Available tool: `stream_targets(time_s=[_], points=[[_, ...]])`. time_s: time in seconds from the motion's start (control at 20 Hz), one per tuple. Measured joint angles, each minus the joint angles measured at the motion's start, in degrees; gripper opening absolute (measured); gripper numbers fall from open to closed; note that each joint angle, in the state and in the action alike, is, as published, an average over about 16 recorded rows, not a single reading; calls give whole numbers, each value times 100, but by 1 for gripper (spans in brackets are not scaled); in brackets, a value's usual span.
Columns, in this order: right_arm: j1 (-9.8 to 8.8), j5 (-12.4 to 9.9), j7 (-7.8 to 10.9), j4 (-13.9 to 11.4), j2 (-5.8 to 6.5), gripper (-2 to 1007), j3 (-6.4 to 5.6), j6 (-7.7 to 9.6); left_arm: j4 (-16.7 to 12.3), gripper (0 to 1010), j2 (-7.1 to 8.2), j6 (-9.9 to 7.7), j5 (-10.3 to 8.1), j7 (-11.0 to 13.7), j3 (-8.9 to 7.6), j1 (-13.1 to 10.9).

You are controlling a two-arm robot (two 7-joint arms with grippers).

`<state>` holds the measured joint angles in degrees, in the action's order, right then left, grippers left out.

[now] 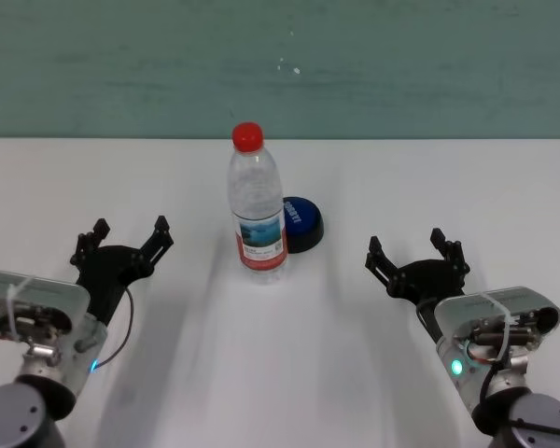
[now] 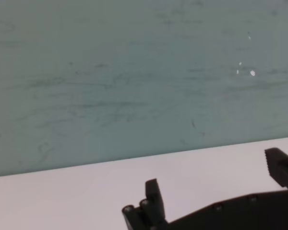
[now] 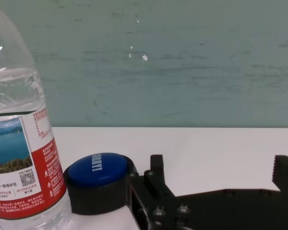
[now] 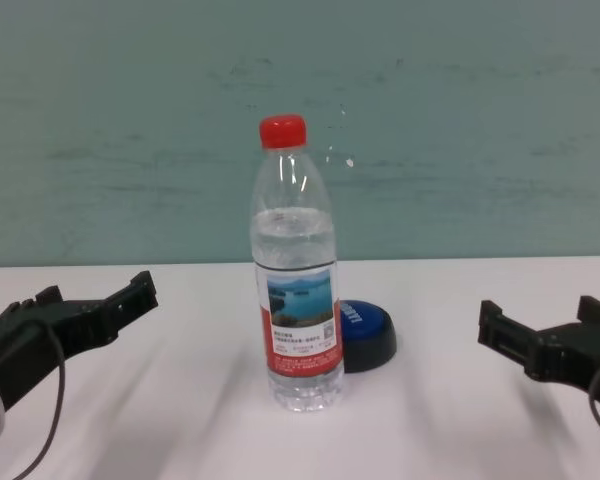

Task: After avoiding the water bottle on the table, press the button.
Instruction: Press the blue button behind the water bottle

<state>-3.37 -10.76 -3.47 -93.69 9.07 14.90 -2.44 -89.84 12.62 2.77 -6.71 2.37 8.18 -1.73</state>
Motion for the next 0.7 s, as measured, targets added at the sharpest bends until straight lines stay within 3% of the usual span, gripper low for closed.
stream_targets(time_s=[0.3, 0.7], points=[[0, 0, 0, 0, 0, 1004, 0, 0, -525, 1000, 46, -296, 209, -83, -70, -356], [0, 0, 0, 0, 0, 1004, 0, 0, -1415, 1000, 119, -647, 560, -105, -106, -1066]])
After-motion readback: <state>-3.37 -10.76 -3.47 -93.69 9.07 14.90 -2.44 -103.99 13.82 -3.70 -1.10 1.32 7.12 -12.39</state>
